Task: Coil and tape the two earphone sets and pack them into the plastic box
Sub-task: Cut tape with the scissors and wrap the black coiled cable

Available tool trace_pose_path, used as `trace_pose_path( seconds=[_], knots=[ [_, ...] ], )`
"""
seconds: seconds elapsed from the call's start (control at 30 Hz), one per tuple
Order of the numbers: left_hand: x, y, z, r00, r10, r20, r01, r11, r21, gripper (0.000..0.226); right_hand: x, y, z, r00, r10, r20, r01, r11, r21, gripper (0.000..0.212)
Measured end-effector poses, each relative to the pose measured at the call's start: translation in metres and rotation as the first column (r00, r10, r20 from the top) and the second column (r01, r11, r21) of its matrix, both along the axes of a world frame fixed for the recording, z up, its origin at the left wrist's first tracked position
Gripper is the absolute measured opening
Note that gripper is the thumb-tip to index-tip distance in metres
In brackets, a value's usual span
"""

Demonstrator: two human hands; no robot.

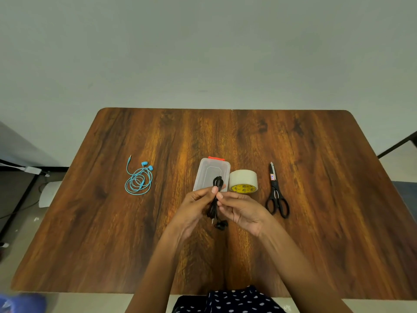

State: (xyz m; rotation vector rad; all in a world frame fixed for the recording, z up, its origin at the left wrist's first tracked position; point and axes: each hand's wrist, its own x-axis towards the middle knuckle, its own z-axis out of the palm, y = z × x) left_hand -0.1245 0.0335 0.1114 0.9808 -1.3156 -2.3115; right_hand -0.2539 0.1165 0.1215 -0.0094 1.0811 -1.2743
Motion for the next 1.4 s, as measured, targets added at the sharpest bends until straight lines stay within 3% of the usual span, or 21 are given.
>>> trace_pose_path(
  seconds=[0.17, 0.33, 0.57, 0.87, 1.07, 1.23, 1.4],
  knots=[
    [0.006, 0.001, -0.005, 0.989, 0.146, -0.011, -0.146, 0.986, -0.077, 0.03, 0.0, 0.001, 0.001, 0.941, -0.059, -0.334, 0.069, 0.997, 0.019, 0.016],
    [0.004, 0.006, -0.008, 0.982, 0.187, -0.038, -0.191, 0.971, -0.147, 0.022, 0.001, -0.001, 0.004, 0.87, -0.116, -0.478, 0.125, 0.992, -0.012, 0.016],
    [0.005, 0.004, -0.009, 0.959, 0.282, -0.035, -0.284, 0.937, -0.204, 0.017, -0.002, 0.001, 0.006, 0.9, -0.027, -0.435, 0.008, 0.999, -0.045, 0.011],
    [0.001, 0.004, -0.002, 0.969, 0.249, -0.001, -0.228, 0.885, -0.405, 0.016, 0.008, 0.002, 0.0, 0.82, -0.142, -0.555, 0.118, 0.99, -0.079, 0.01],
    [0.001, 0.005, -0.004, 0.985, 0.164, -0.048, -0.17, 0.909, -0.38, 0.022, 0.012, 0.003, -0.004, 0.776, -0.207, -0.596, 0.165, 0.978, -0.125, 0.018],
    [0.002, 0.007, -0.011, 0.964, 0.267, -0.014, -0.261, 0.931, -0.255, 0.014, 0.002, 0.001, -0.002, 0.892, -0.114, -0.438, 0.085, 0.993, -0.084, 0.015],
    [0.004, 0.007, -0.014, 0.977, 0.211, 0.033, -0.197, 0.949, -0.244, 0.009, -0.003, 0.0, -0.005, 0.921, -0.031, -0.388, 0.028, 1.0, -0.013, 0.012]
  ],
)
